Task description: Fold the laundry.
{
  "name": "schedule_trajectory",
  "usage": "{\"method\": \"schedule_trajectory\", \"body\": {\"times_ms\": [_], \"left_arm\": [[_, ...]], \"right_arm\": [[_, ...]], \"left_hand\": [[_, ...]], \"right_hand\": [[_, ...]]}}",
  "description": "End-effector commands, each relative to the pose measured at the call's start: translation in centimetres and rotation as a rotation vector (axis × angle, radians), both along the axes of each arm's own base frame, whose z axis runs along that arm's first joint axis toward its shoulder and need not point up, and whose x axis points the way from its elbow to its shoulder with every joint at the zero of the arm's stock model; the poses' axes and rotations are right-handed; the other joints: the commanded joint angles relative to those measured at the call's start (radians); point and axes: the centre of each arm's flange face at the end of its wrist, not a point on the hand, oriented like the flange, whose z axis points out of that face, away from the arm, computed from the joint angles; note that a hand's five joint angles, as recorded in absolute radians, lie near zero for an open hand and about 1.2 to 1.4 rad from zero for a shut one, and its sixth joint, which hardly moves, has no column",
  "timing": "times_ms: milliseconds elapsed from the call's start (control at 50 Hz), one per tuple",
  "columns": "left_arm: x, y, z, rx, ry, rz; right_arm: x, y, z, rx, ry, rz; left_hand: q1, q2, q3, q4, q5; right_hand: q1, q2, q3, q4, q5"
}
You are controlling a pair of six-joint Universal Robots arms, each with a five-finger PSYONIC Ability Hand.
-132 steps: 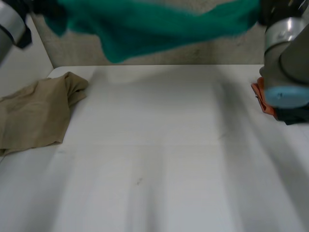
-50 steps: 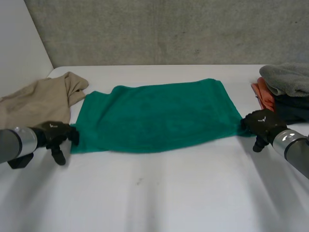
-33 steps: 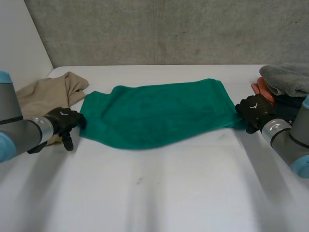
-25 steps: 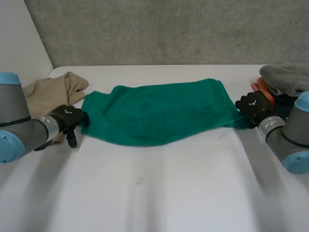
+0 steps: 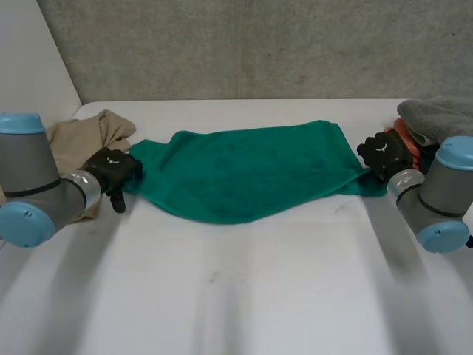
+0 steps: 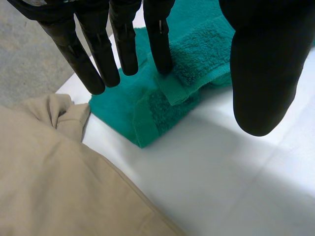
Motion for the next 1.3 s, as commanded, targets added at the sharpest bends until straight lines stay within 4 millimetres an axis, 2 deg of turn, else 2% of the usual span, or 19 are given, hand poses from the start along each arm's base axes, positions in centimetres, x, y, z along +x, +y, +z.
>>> {"method": "schedule_trajectory", "body": {"times_ms": [20, 260, 420, 580, 680, 1000, 1060, 1100, 1120, 1180, 1220, 1260, 1300], "left_arm": [[-0.8, -0.7, -0.2, -0.04, 0.004, -0.012], [-1.7, -2.0, -1.6, -0.079, -0.02, -0.041], [-2.3, -2.9, -1.4, -0.135, -0.051, -0.064], [-3.1, -3.1, -0.8, -0.185, -0.044, -0.08], [-3.8, -3.2, -0.3, -0.222, -0.036, -0.095], [-5.1, -3.2, -1.8, -0.21, -0.096, -0.133], [-5.3, -3.1, -1.4, -0.216, -0.098, -0.138], [-5.5, -2.9, -1.1, -0.219, -0.092, -0.143], [-5.7, -2.7, -0.6, -0.226, -0.084, -0.15], [-5.7, -2.4, 0.5, -0.239, -0.088, -0.148], [-5.2, -2.0, 2.2, -0.248, -0.087, -0.123], [-4.3, -1.8, 3.4, -0.248, -0.088, -0.09], [-2.6, -0.7, 5.0, -0.22, -0.086, -0.039]], "right_arm": [[0.0, -0.2, 0.7, 0.014, -0.038, -0.005], [-1.0, 0.4, 0.9, 0.158, -0.106, -0.039], [-1.2, 0.5, 0.9, 0.159, -0.079, -0.037], [-1.3, 0.4, 1.2, 0.152, -0.086, -0.036], [-1.3, 0.3, 1.3, 0.149, -0.088, -0.032], [-1.3, 0.2, 1.3, 0.151, -0.1, -0.034], [-1.3, 0.2, 1.3, 0.151, -0.1, -0.035], [-1.4, 0.2, 1.5, 0.149, -0.101, -0.037], [-1.4, 0.2, 1.5, 0.147, -0.101, -0.037], [-1.6, 0.1, 2.0, 0.137, -0.1, -0.046], [-1.9, 0.2, 2.5, 0.14, -0.088, -0.056], [-2.3, 0.6, 3.0, 0.154, -0.072, -0.069], [-2.7, 1.7, 3.8, 0.205, -0.026, -0.08]], "left_hand": [[-0.026, 0.007, 0.003, 0.017, 0.022], [-0.02, 0.013, 0.008, 0.023, 0.028], [0.053, 0.086, 0.082, 0.097, 0.102], [0.185, 0.218, 0.214, 0.229, 0.234], [0.179, 0.212, 0.208, 0.223, 0.228], [0.117, 0.15, 0.146, 0.161, 0.166], [0.266, 0.299, 0.295, 0.31, 0.315], [0.562, 0.595, 0.591, 0.606, 0.611], [0.915, 0.948, 0.944, 0.959, 0.964], [0.919, 0.952, 0.948, 0.963, 0.967], [0.919, 0.952, 0.948, 0.963, 0.967], [0.919, 0.952, 0.948, 0.963, 0.967], [0.919, 0.952, 0.948, 0.963, 0.967]], "right_hand": [[0.275, 0.265, 0.273, 0.278, 0.279], [0.275, 0.265, 0.273, 0.278, 0.279], [0.275, 0.265, 0.273, 0.278, 0.279], [0.275, 0.265, 0.273, 0.278, 0.279], [0.275, 0.265, 0.273, 0.278, 0.279], [0.275, 0.265, 0.273, 0.278, 0.279], [0.275, 0.265, 0.273, 0.278, 0.279], [0.275, 0.265, 0.273, 0.278, 0.279], [0.275, 0.265, 0.273, 0.278, 0.279], [0.275, 0.265, 0.273, 0.278, 0.279], [0.275, 0.265, 0.273, 0.278, 0.279], [0.275, 0.265, 0.273, 0.278, 0.279], [0.275, 0.265, 0.273, 0.278, 0.279]]}}
